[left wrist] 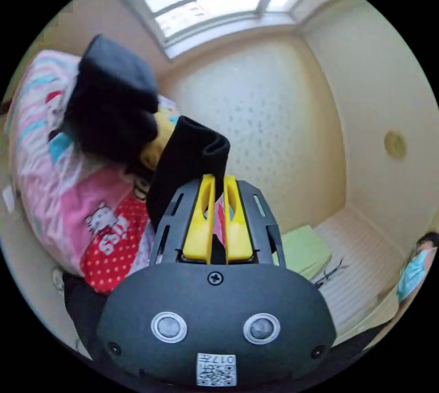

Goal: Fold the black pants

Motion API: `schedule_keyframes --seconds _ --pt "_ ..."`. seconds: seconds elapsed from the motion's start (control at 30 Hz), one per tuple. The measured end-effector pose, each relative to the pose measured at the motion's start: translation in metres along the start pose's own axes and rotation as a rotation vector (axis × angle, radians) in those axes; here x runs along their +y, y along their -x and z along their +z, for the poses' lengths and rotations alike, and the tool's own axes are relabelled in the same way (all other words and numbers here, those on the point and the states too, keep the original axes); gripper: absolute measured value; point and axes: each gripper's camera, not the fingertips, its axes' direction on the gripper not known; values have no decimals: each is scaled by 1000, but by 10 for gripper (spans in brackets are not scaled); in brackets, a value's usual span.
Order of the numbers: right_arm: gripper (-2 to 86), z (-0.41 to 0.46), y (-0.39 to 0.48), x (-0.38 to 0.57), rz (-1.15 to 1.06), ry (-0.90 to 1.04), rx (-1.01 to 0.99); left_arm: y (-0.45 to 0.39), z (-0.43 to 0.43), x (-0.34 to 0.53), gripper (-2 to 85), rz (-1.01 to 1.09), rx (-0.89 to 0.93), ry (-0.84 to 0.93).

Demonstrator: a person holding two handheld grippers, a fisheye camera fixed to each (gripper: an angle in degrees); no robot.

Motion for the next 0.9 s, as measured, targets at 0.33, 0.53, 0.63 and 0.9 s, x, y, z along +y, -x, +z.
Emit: schedule_keyframes --seconds 0.33,0.53,0.63,0.9 --pt "59 12 -80 16 165 -59 -376 -231 330 225 106 512 263 672" --pt "100 -92 -201 -7 375 -353 -360 -162 363 349 108 313 180 857" --pt "125 -111 -234 -67 425 -379 -333 -122 343 377 108 276 48 893" --pt "113 -3 -244 -206 569 -110 12 -82 279 409 107 303 -196 969"
